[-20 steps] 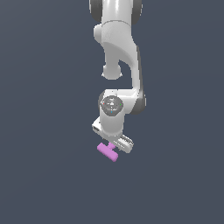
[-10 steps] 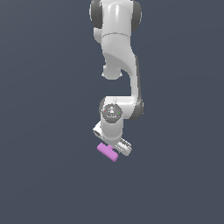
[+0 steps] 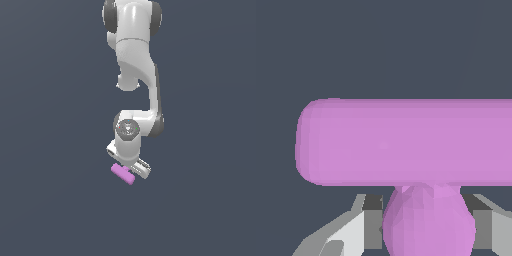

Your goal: Pick up the object and move it to a goal position.

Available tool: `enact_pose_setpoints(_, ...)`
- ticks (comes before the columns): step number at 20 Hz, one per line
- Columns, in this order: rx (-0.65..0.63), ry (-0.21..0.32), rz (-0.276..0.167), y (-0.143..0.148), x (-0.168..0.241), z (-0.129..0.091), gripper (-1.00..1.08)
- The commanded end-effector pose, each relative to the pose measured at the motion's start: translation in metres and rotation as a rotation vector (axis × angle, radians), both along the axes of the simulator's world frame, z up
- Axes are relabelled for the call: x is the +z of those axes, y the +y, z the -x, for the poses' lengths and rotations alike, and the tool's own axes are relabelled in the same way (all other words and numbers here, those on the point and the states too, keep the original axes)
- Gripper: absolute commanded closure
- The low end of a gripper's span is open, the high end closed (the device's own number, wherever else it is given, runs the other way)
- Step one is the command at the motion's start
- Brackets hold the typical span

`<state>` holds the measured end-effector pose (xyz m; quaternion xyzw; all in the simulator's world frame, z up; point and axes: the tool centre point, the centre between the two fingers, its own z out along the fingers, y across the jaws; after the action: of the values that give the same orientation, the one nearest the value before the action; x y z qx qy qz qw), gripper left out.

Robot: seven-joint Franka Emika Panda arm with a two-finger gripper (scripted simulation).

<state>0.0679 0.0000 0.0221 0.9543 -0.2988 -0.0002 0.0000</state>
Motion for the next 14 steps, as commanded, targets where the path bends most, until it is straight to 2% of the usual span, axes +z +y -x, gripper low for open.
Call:
enact_pose_setpoints(1, 0.000, 0.000, 0.000, 0.000, 0.000, 0.000, 1.08)
enact_pose_setpoints(8, 0.000, 0.000, 0.000, -0.005, 0.010, 0.002, 1.08)
enact_pose_setpoints(14, 0.000, 0.000, 0.000, -0.022, 0.039, 0.007, 1.08)
